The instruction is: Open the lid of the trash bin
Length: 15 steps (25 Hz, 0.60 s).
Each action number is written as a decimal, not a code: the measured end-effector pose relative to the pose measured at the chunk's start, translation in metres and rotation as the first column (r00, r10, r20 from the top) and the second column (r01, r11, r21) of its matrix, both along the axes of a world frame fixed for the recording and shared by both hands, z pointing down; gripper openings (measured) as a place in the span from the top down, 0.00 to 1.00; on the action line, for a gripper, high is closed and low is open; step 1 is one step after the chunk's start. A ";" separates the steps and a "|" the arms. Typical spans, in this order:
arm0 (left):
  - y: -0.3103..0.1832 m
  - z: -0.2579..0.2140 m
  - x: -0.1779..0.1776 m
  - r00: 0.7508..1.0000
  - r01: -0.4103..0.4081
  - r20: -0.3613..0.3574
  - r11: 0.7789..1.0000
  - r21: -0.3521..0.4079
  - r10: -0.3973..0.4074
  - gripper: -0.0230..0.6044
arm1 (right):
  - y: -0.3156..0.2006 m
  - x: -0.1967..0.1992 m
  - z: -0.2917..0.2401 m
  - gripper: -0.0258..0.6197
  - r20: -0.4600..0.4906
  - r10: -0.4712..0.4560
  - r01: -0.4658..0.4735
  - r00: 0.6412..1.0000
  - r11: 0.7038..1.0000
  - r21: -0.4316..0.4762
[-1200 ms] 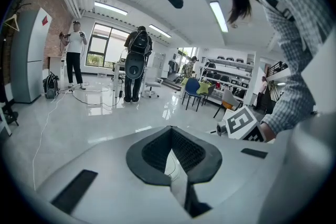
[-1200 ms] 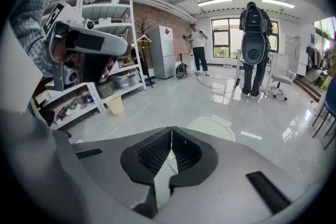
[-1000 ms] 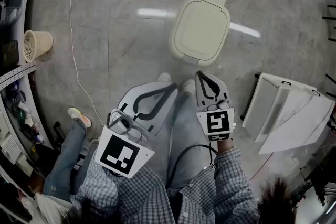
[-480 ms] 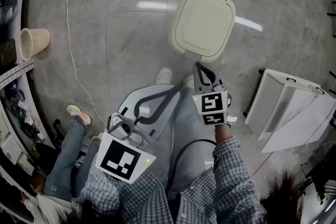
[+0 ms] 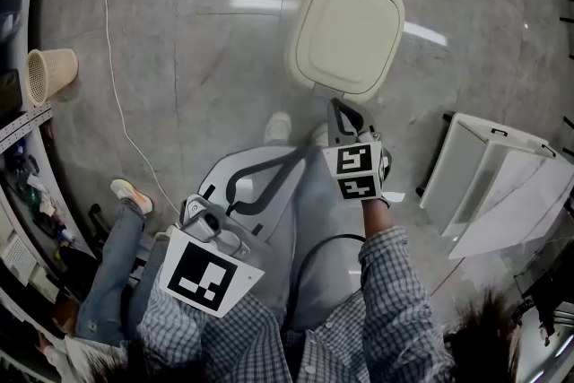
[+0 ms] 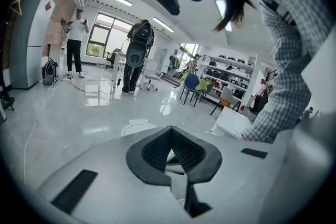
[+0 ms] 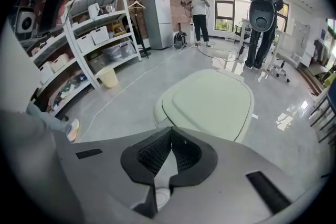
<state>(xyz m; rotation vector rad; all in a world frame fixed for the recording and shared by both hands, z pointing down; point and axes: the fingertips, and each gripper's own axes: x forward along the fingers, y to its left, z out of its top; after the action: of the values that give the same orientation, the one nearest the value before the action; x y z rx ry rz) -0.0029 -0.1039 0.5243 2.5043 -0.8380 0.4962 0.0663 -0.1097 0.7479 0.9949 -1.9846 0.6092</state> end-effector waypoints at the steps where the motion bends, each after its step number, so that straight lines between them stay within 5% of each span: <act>1: 0.001 0.001 0.000 1.000 -0.005 0.001 1.000 -0.001 0.005 0.96 | 0.000 0.000 0.003 0.93 -0.006 -0.002 0.002 1.000 1.000 -0.004; 15: -0.004 0.011 0.002 0.999 -0.039 0.010 0.999 -0.016 0.039 0.96 | 0.004 -0.005 0.029 0.93 -0.045 0.020 -0.023 0.999 0.997 -0.070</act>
<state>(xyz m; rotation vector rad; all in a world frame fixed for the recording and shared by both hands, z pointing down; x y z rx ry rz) -0.0004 -0.1083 0.5353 2.5097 -0.7868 0.5269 0.0612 -0.1055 0.7770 0.9797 -1.9028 0.6591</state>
